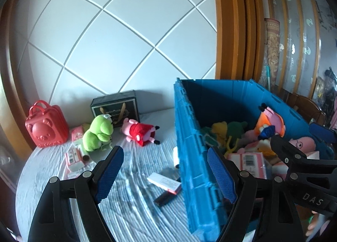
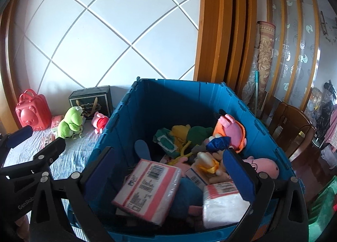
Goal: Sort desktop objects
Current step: 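Bring both tools back over the bed toward the tissue pack and white roll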
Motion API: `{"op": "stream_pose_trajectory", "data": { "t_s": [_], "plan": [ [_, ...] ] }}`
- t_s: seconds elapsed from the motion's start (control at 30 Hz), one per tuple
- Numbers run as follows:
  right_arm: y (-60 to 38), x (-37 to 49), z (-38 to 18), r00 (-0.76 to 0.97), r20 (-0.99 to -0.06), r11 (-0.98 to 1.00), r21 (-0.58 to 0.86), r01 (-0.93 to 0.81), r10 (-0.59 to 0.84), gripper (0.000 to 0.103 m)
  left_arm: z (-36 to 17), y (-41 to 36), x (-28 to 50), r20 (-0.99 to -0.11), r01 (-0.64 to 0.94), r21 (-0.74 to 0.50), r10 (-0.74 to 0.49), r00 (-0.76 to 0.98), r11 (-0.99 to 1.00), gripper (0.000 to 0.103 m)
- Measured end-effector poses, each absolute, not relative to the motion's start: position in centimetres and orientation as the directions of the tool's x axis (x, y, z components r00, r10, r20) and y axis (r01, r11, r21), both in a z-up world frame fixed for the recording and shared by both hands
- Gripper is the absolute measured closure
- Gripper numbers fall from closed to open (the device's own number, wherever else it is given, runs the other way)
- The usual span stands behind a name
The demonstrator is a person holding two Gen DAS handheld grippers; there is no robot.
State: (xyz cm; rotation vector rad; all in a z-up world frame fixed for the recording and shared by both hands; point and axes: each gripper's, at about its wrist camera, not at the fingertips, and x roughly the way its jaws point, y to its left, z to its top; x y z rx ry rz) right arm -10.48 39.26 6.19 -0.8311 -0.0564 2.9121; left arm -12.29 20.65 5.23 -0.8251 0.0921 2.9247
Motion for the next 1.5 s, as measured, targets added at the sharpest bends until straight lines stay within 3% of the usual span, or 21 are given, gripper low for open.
{"op": "stream_pose_trajectory", "data": {
  "t_s": [0.77, 1.5],
  "plan": [
    [20.8, -8.8, 2.9, -0.820, -0.572, -0.994, -0.082, 0.073, -0.012, 0.000, 1.8, 3.8, -8.6, -0.588, 0.049, 0.027, -0.055, -0.807, -0.998, 0.021],
    [13.0, -26.7, -3.5, -0.692, -0.675, -0.938, 0.001, 0.345, -0.255, 0.000, -4.0, -6.9, -20.1, -0.686, 0.391, 0.081, -0.336, -0.645, -0.917, 0.021]
  ]
}}
